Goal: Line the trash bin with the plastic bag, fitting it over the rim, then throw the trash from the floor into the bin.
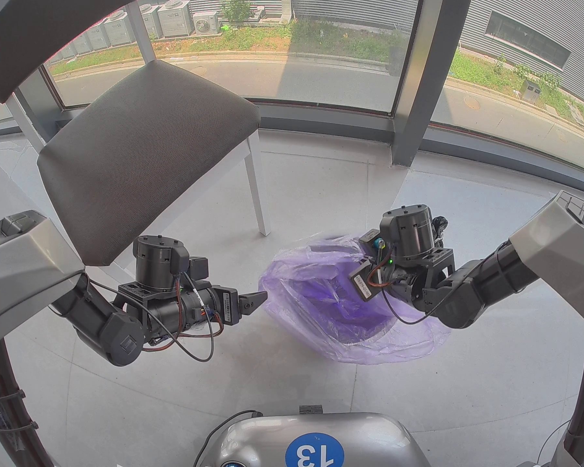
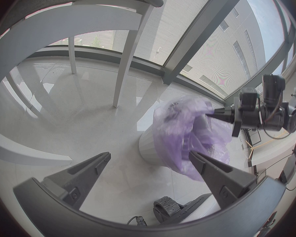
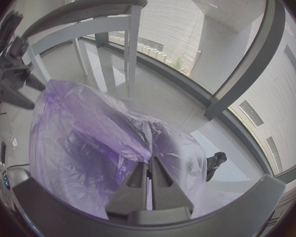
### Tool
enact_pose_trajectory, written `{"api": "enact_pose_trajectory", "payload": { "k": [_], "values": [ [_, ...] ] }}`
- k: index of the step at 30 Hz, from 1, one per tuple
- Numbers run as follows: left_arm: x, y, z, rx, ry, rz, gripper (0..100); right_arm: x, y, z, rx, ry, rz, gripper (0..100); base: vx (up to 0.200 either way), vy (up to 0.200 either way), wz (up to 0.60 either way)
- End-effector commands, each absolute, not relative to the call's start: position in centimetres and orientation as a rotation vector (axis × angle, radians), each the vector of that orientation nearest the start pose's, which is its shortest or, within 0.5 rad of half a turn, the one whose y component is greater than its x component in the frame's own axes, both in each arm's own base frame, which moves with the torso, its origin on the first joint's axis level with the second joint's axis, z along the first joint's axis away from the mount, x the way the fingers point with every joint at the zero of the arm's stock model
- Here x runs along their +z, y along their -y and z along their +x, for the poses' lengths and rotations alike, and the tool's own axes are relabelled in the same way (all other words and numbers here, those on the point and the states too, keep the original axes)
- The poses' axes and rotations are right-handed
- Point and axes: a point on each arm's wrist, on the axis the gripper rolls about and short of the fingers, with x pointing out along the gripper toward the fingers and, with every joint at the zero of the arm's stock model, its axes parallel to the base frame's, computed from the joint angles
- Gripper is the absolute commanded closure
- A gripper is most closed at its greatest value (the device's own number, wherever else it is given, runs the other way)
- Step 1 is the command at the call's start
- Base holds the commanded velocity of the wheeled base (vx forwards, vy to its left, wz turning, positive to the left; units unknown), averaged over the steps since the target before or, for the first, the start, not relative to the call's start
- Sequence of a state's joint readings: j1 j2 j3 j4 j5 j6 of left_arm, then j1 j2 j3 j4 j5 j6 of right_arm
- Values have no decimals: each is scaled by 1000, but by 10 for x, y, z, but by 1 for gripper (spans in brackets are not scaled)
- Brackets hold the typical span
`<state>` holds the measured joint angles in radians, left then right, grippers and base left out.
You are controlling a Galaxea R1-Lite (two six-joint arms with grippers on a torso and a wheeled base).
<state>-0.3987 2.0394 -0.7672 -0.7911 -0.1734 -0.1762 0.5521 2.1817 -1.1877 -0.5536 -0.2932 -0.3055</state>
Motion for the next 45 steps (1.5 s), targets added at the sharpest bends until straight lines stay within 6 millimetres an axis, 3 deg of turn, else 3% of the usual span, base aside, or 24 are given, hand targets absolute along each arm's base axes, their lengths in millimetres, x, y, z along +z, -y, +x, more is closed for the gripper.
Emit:
{"api": "enact_pose_trajectory", "payload": {
  "k": [1, 8, 14, 19, 25, 41, 42, 45],
  "values": [
    [73, 140, 321, -515, -539, -113, 0, 100, -213, 376, 294, -346, -470, 100, 0, 0, 0],
    [75, 139, 320, -515, -531, -113, 0, 93, -213, 397, 268, -300, -443, 100, 0, 0, 0],
    [78, 135, 322, -506, -523, -118, 0, 76, -216, 417, 236, -266, -424, 100, 0, 0, 0],
    [78, 135, 323, -501, -521, -118, 0, 79, -213, 426, 206, -224, -404, 100, 0, 0, 0],
    [77, 134, 323, -499, -524, -118, 0, 85, -210, 433, 156, -173, -377, 100, 0, 0, 0],
    [77, 135, 324, -504, -499, -122, 0, 76, -216, 441, 156, -158, -369, 100, 0, 0, 0],
    [76, 135, 325, -504, -501, -121, 0, 76, -216, 441, 155, -156, -369, 0, 0, 0, 0],
    [76, 135, 325, -502, -501, -121, 0, 75, -216, 442, 157, -156, -367, 0, 0, 0, 0]
  ]
}}
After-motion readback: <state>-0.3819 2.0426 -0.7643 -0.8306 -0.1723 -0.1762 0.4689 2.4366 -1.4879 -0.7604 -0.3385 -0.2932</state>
